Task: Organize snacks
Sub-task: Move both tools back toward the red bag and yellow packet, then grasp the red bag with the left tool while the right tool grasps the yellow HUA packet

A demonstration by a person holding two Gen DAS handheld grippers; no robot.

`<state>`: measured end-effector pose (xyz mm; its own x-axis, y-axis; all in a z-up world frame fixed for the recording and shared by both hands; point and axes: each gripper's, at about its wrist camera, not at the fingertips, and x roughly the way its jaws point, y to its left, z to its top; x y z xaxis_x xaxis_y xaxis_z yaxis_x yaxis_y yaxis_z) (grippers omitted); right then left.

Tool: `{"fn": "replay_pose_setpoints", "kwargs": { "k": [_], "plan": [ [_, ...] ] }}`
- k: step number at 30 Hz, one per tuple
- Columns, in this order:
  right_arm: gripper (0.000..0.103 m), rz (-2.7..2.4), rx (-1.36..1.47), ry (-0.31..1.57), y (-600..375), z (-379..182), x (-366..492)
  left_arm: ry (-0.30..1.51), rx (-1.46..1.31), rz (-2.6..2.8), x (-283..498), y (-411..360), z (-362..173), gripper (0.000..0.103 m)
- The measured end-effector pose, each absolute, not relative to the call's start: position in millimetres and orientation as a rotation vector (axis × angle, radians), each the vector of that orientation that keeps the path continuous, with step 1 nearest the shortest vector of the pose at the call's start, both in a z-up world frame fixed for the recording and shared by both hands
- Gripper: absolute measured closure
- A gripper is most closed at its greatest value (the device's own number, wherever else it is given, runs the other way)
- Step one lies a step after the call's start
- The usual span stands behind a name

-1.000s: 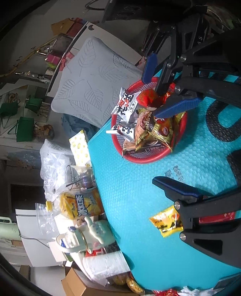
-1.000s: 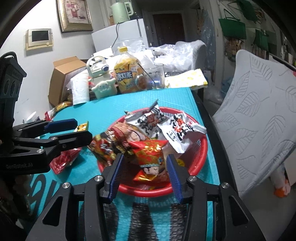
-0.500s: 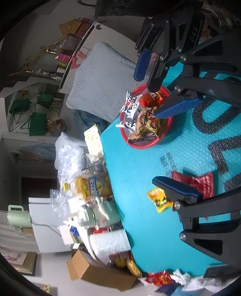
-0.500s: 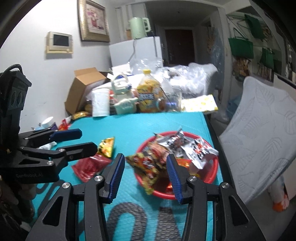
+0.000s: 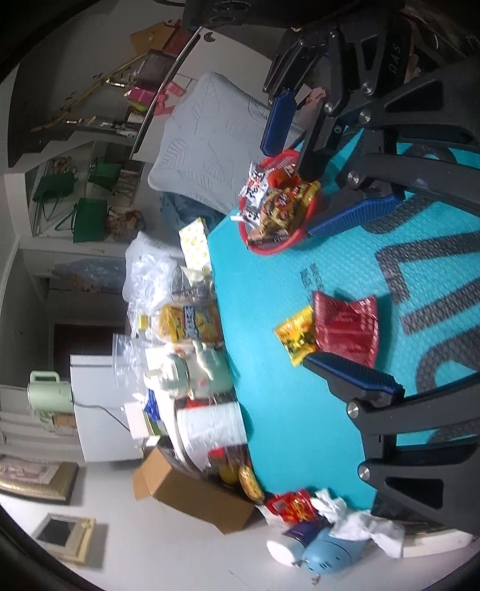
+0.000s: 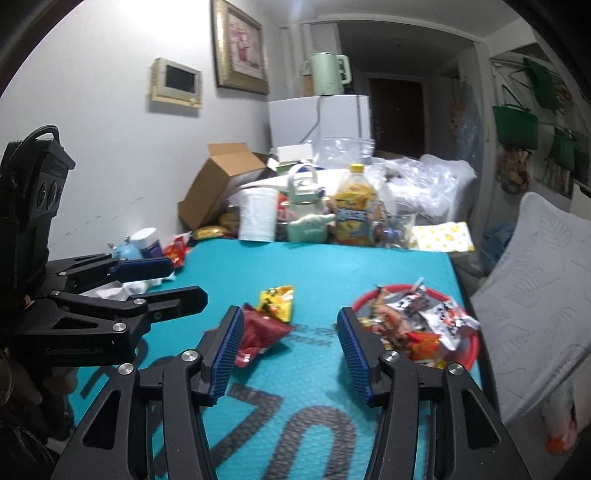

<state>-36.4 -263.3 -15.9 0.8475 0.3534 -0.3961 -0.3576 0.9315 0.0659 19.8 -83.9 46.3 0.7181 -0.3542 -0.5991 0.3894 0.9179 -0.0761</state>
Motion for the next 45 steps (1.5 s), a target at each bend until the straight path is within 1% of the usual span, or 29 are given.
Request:
{"fn": "replay_pose_setpoints", "kwargs": {
  "k": [12, 21, 30, 38, 45],
  "plan": [
    [0.047, 0.489, -0.042, 0.487, -208.6, -37.7, -13.6, 0.702, 0.021, -0.299, 18.6, -30.4, 24.4, 0.039],
    [0.047, 0.490, -0.069, 0.555, -183.0, -58.3, 17.0, 0.766, -0.019, -0.310, 43.5, -13.6, -0.2, 0.039],
    [0.047, 0.446, -0.080, 0.629, -182.1, -76.3, 51.8, 0.869, -0.063, -0.384, 82.8, -24.2, -28.8, 0.039],
    [0.047, 0.372, -0.080, 0.673, -200.3, -87.9, 68.7, 0.950, -0.067, -0.457, 113.7, -47.4, -52.3, 0.039],
    [0.047, 0.335, -0.055, 0.675, -218.0, -89.5, 73.8, 1.011, -0.056, -0.498, 133.9, -68.6, -67.8, 0.039]
  ]
}}
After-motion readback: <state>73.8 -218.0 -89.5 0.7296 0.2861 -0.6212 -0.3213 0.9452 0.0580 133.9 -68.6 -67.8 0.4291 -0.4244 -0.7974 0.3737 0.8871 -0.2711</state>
